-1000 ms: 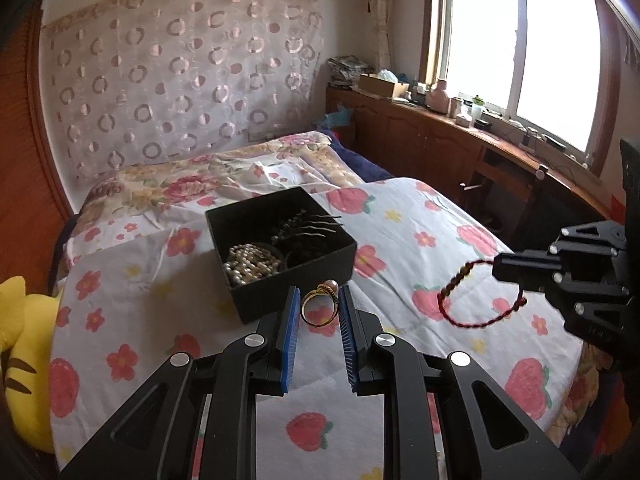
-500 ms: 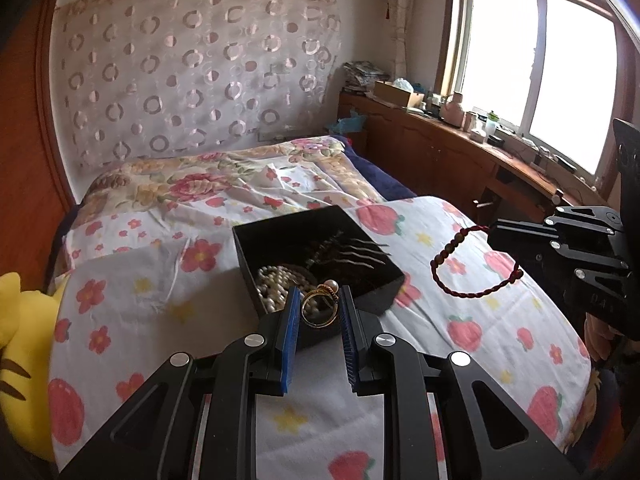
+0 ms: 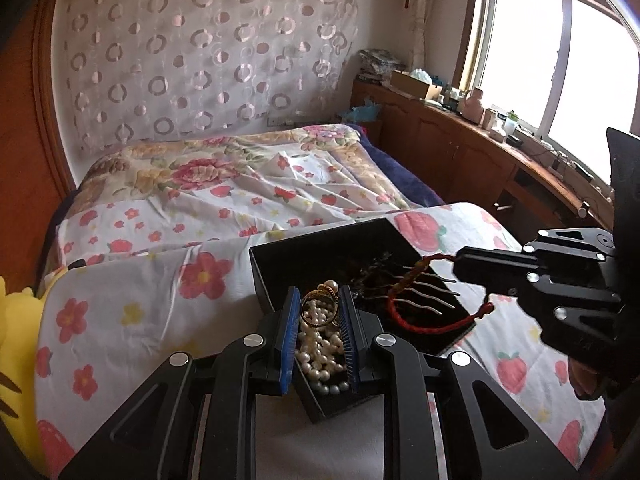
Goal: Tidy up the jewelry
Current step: 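Drop the gold ring and red cord bracelet into the box from both tools, then grasp the gold charm with the left tool while the right tool grasps the green charm chain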
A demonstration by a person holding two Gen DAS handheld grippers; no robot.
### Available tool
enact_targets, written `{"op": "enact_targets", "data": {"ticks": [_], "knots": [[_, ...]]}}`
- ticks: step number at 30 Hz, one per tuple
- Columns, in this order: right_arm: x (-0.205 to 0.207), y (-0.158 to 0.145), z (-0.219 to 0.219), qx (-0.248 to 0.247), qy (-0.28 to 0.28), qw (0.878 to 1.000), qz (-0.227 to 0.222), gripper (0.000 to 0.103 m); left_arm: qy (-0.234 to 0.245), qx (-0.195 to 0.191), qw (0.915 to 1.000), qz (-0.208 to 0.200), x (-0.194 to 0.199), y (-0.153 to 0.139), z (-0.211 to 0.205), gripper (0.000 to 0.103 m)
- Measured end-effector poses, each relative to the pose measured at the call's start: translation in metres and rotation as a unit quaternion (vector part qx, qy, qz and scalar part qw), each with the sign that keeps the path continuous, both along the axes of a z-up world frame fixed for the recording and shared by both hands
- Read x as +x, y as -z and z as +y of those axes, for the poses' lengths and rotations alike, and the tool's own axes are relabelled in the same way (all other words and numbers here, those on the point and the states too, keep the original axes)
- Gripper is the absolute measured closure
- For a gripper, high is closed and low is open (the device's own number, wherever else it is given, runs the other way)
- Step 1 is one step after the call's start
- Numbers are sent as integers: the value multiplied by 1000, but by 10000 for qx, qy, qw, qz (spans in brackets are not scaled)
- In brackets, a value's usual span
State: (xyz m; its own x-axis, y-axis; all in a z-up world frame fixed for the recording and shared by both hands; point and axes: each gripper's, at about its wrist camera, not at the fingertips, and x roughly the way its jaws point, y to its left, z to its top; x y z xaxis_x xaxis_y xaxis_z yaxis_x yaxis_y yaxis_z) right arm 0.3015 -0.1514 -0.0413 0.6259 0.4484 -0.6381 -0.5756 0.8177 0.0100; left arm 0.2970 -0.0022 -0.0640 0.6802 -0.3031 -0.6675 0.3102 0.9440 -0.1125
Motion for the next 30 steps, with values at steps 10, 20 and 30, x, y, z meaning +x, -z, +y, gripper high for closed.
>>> {"op": "enact_targets", "data": {"ticks": [10, 20, 30], "knots": [[-12, -5, -14, 90, 170, 9998, -33, 68, -130, -86, 9999, -1, -8, -1, 7, 52], [-128, 13, -52, 103, 174, 9992, 343, 68, -65, -41, 9998, -201, -89, -5, 10, 23], [-220, 56, -37, -102, -129, 9967, 800, 68, 102, -44, 9999, 78, -171, 25, 14, 21]]}}
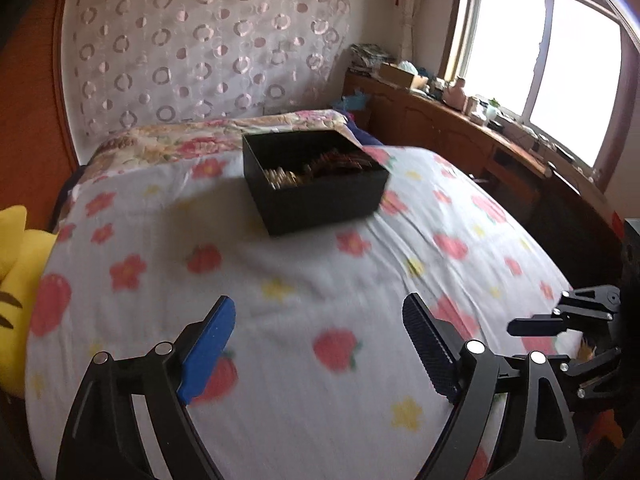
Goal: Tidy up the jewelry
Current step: 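Grasp the gold charm with the left tool while the right tool grasps the green charm chain, then carry both charms over the box and release them from both tools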
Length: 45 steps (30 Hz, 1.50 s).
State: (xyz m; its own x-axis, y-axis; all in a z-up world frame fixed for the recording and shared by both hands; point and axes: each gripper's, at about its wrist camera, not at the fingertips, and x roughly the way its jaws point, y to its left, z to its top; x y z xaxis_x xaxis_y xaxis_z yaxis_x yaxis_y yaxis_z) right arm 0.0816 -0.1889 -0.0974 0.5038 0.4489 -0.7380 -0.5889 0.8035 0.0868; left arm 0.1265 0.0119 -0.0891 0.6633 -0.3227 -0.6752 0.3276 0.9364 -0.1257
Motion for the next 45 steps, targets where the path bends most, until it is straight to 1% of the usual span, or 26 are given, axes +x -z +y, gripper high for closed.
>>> {"op": "enact_targets", "data": {"ticks": [3, 7, 8, 11, 13, 15, 17, 18, 20, 22, 29, 30, 32, 33, 34, 35, 37, 39, 40, 42, 44, 45], "knots": [[-8, 7, 3, -9, -10, 9999, 105, 68, 45, -17, 10000, 41, -17, 4, -1, 21], [-11, 14, 7, -189, -69, 9996, 173, 67, 112, -39, 9999, 91, -36, 10, -6, 21], [-10, 16, 7, -235, -36, 9996, 178, 67, 136, -39, 9998, 108, -40, 12, -7, 21], [-9, 18, 3, -82, 17, 9997, 229, 63, 202, 39, 9997, 98, -49, 14, -13, 21], [-11, 18, 8, -149, -58, 9997, 183, 57, 250, 62, 9996, 112, -52, 15, -15, 21], [-13, 19, 13, -274, -161, 9995, 74, 56, 300, 60, 9994, 158, -54, 17, -17, 21], [-13, 19, 16, -425, -158, 9990, -30, 64, 346, 79, 9992, 192, -57, 19, -19, 21], [-12, 18, 14, -437, -143, 9989, -48, 79, 381, 80, 9990, 219, -58, 19, -21, 21], [-12, 17, 12, -407, -197, 9990, -27, 82, 437, 89, 9987, 244, -60, 21, -24, 21], [-13, 12, 8, -362, -209, 9991, -116, 91, 516, 99, 9983, 251, -62, 21, -29, 21], [-14, -1, -10, -294, -33, 9992, -284, 92, 887, 153, 9957, 238, -63, 22, -55, 22], [-14, -4, -13, -296, 13, 9990, -331, 92, 973, 157, 9948, 249, -63, 23, -60, 25], [-12, -9, -19, -255, 89, 9988, -400, 92, 1088, 228, 9932, 338, -59, 28, -70, 44], [-11, -13, -23, -243, 133, 9986, -444, 92, 1121, 271, 9926, 389, -57, 32, -74, 49], [-10, -15, -25, -236, 162, 9985, -468, 92, 1142, 299, 9921, 430, -56, 34, -76, 59], [-9, -19, -28, -221, 208, 9983, -503, 92, 1177, 317, 9914, 476, -54, 37, -79, 66], [-5, -24, -34, -210, 270, 9979, -555, 92, 1221, 368, 9909, 435, -53, 39, -84, 67], [-2, -28, -38, -200, 325, 9974, -606, 92, 1238, 396, 9906, 423, -51, 40, -87, 74], [0, -29, -39, -197, 336, 9973, -622, 92, 1262, 379, 9903, 434, -50, 40, -88, 91], [4, -33, -41, -183, 356, 9970, -665, 92, 1349, 356, 9894, 400, -51, 40, -89, 90], [10, -36, -41, -175, 360, 9967, -704, 92, 1338, 403, 9899, 219, -54, 34, -91, 90], [13, -39, -40, -166, 357, 9966, -728, 92, 1338, 400, 9900, 190, -54, 31, -91, 90]]}}
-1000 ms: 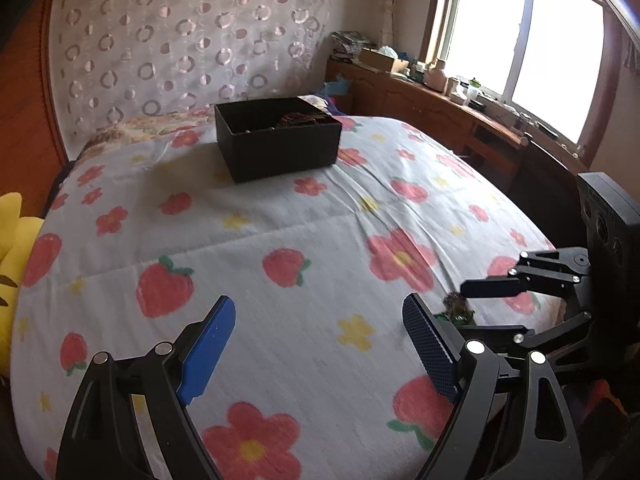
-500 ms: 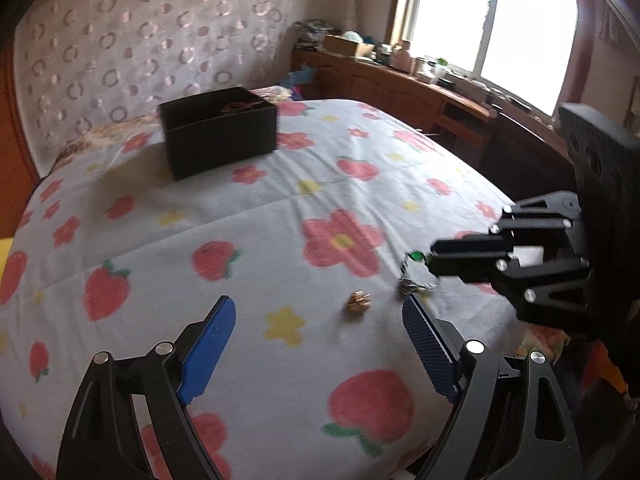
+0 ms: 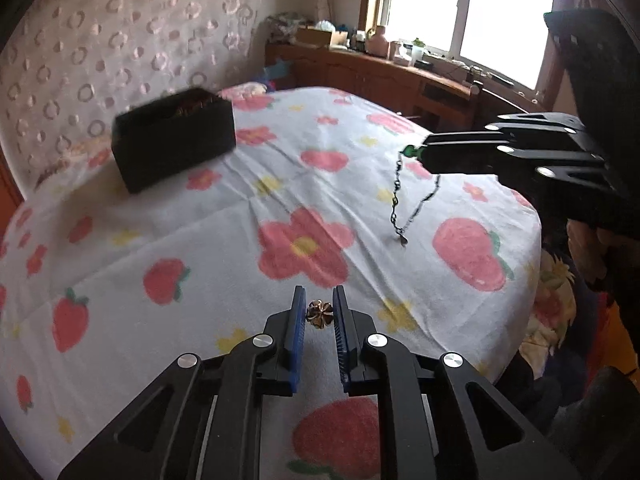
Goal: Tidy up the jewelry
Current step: 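Carry both charms over the box and release them from both tools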
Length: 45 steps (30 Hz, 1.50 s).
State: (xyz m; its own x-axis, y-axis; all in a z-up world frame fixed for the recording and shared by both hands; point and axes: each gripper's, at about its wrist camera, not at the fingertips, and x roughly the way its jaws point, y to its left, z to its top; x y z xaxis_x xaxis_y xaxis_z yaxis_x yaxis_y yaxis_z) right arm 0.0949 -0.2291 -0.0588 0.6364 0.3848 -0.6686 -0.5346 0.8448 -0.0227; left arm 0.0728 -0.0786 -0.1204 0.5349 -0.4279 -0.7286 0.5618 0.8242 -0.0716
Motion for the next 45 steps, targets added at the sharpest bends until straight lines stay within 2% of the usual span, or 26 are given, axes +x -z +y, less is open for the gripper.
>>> {"op": "enact_targets", "data": {"ticks": [7, 13, 19, 24, 31, 39, 40, 41, 42, 43, 45], "knots": [[25, -28, 11, 60, -126, 9994, -332, 92, -190, -188, 9991, -343, 32, -37, 10, 90], [62, -65, 29, 141, -270, 9970, -713, 92, -645, -312, 9951, -681, 90, -69, 30, 90], [111, -86, 54, 215, -449, 9950, -870, 92, -1152, -274, 9905, -696, 152, -77, 53, 90], [152, -84, 73, 247, -572, 9946, -825, 92, -1370, -324, 9888, -501, 192, -67, 69, 90], [206, -57, 96, 41, -592, 9967, -561, 92, -1498, -432, 9873, -290, 227, -53, 79, 90], [251, -31, 100, 144, -383, 9989, -243, 91, -1520, -456, 9869, -274, 247, -48, 79, 90], [254, -30, 99, 156, -363, 9990, -215, 90, -1534, -471, 9867, -265, 250, -49, 79, 86], [255, -30, 97, 185, -311, 9991, -208, 90, -1549, -498, 9863, -263, 253, -49, 80, 72], [256, -30, 94, 253, -249, 9992, -192, 89, -1569, -525, 9858, -284, 254, -51, 81, 62], [256, -31, 92, 300, -237, 9991, -177, 81, -1594, -558, 9851, -326, 254, -52, 82, 49], [252, -33, 87, 374, -145, 9990, -208, 70, -1649, -548, 9841, -372, 252, -55, 84, 45]]}}
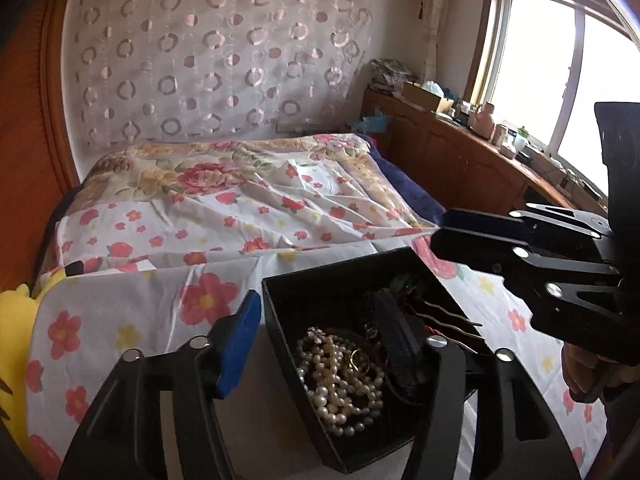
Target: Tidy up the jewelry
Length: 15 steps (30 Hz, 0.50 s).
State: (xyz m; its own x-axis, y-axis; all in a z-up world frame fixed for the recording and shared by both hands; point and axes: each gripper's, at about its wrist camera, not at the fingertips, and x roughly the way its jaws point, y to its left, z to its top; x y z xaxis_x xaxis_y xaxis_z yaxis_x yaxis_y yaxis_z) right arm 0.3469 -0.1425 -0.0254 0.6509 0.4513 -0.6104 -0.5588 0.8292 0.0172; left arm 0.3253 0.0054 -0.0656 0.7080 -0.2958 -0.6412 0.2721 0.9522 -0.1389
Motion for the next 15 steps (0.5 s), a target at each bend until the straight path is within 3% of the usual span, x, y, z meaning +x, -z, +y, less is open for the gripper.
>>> {"op": "enact_targets", "data": {"ticks": [5, 10, 13, 15], "knots": [[-27, -9, -14, 139, 203, 9996, -138, 66, -164, 75, 9997, -154, -24, -11, 4, 25], [-75, -24, -38, 452, 637, 9962, -394, 24, -325, 236, 9982, -454, -68, -28, 4, 11], [-106, -33, -50, 586, 876, 9927, -584, 6, -431, 320, 9967, -609, -96, -39, 2, 7], [-128, -38, -56, 592, 1001, 9904, -741, 2, -469, 350, 9958, -702, -116, -45, 2, 7]]}}
